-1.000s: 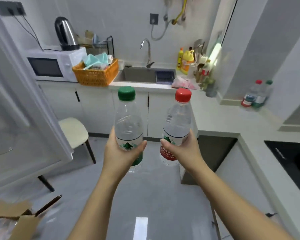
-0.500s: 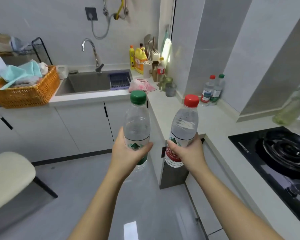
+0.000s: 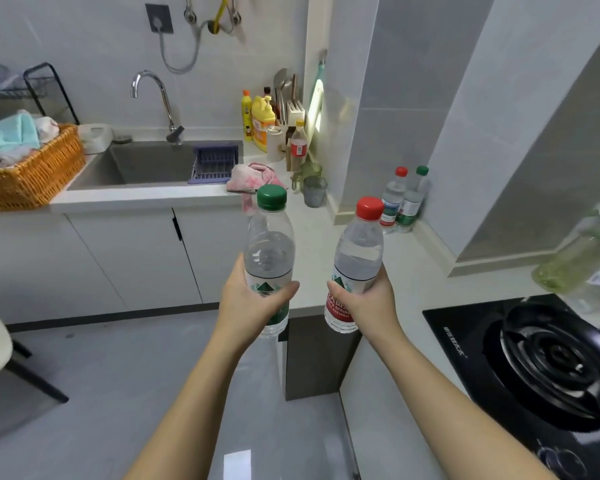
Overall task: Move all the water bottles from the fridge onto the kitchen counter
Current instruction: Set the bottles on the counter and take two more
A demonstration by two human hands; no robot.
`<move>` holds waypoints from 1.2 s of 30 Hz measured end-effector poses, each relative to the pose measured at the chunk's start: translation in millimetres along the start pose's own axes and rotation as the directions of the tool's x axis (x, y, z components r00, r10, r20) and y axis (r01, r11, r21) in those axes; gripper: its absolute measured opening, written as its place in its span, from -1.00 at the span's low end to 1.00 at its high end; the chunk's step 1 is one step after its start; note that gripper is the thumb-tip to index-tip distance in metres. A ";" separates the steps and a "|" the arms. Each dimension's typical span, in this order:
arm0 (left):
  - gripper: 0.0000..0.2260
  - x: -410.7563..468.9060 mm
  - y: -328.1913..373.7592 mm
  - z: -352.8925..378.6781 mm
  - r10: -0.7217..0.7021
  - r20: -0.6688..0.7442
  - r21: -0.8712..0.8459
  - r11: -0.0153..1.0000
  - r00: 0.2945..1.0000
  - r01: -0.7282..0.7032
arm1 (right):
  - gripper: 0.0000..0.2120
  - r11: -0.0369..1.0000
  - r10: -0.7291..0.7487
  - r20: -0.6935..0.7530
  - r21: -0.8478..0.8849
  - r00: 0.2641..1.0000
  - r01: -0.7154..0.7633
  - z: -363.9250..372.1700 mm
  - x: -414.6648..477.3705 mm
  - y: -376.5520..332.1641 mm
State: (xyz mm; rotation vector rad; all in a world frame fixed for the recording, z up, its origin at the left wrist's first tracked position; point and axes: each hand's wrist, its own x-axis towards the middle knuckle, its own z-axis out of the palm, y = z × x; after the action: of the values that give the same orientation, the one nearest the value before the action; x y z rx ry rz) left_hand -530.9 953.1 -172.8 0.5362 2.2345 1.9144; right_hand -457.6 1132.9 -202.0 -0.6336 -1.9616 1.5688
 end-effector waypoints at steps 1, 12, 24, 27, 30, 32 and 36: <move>-0.56 3.3 -0.7 9.1 -0.004 0.000 0.009 1.000 1.000 0.004 | -0.46 1.000 0.004 0.003 -0.003 1.000 -0.004 -5.9 7.3 4.2; -0.40 70.9 -40.5 71.5 -0.126 0.054 0.201 0.973 0.991 0.112 | -0.42 0.987 0.121 -0.040 -0.101 0.992 -0.125 -38.8 77.4 56.3; -0.49 196.9 -110.5 120.2 -0.181 0.114 0.249 0.957 0.977 0.149 | -0.48 0.921 0.265 -0.169 -0.246 0.949 -0.301 -21.6 188.1 95.3; -0.55 224.6 -125.9 133.7 -0.163 0.147 0.269 0.956 0.976 0.119 | -0.46 0.896 0.323 -0.216 -0.242 0.921 -0.371 -11.0 217.6 110.7; -0.55 243.8 -137.1 145.0 -0.152 0.197 0.275 0.957 0.968 0.094 | -0.45 0.881 0.340 -0.275 -0.243 0.900 -0.407 -4.9 235.9 126.8; -0.56 253.8 -143.2 152.0 -0.142 0.214 0.266 0.960 0.967 0.082 | -0.49 0.880 0.343 -0.297 -0.230 0.891 -0.415 -3.5 243.6 133.0; -0.54 270.4 -150.1 165.4 -0.122 0.214 0.240 0.968 0.969 0.069 | -0.53 0.887 0.353 -0.298 -0.194 0.887 -0.419 -5.5 260.1 142.0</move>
State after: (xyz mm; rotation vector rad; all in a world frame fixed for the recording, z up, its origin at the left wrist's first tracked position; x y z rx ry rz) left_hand -750.1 1185.7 -316.9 0.6298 2.2972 1.4729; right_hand -643.0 1338.4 -308.0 -1.3411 -1.9304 1.3712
